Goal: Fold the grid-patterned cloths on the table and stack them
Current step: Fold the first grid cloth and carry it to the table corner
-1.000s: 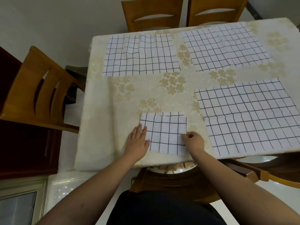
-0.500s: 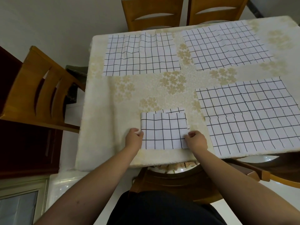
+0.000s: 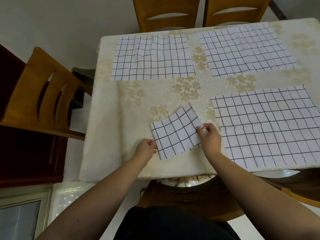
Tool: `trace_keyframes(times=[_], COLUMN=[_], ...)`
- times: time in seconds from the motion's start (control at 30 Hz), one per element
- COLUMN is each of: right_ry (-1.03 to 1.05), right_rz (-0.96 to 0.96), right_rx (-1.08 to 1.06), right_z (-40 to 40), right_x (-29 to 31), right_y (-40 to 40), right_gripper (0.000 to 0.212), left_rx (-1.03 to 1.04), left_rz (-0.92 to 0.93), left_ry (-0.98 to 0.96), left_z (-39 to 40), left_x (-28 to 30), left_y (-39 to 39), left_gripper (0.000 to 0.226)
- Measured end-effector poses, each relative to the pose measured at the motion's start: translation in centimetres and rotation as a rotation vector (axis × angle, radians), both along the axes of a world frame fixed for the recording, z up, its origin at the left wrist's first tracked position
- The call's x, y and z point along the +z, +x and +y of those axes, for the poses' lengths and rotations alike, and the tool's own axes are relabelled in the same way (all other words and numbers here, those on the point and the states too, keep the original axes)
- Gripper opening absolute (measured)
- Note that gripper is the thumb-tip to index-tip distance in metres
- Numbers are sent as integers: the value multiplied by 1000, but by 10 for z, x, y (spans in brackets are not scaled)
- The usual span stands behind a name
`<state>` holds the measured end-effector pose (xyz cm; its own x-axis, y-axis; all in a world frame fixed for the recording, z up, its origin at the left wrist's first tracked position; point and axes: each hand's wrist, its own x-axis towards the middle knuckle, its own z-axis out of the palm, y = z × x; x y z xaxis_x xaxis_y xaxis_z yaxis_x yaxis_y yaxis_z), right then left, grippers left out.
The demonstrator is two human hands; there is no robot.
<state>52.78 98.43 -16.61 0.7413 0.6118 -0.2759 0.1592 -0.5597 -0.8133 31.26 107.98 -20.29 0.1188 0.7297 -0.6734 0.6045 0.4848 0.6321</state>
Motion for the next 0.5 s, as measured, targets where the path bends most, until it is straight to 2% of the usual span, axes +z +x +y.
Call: trace_keyframes(times=[0.2, 0.3, 0.4, 0.5], right_ry=[-7, -24, -23, -42], right_rz=[112, 136, 125, 106], right_rx=[-50, -69, -64, -53], right_z=[6, 6, 5, 5], right_x=[-7, -15, -21, -29], right_y=[14, 19, 23, 28], right_gripper=[26, 29, 29, 26], left_rx=[2, 89, 179, 216], left_rz=[-98, -229, -337, -360], left_ry=[-180, -287, -360, -358], left_z=[-8, -11, -11, -9], left_x=[9, 11, 16, 18], left_y=[14, 22, 21, 20], left_gripper=[26, 29, 20, 17])
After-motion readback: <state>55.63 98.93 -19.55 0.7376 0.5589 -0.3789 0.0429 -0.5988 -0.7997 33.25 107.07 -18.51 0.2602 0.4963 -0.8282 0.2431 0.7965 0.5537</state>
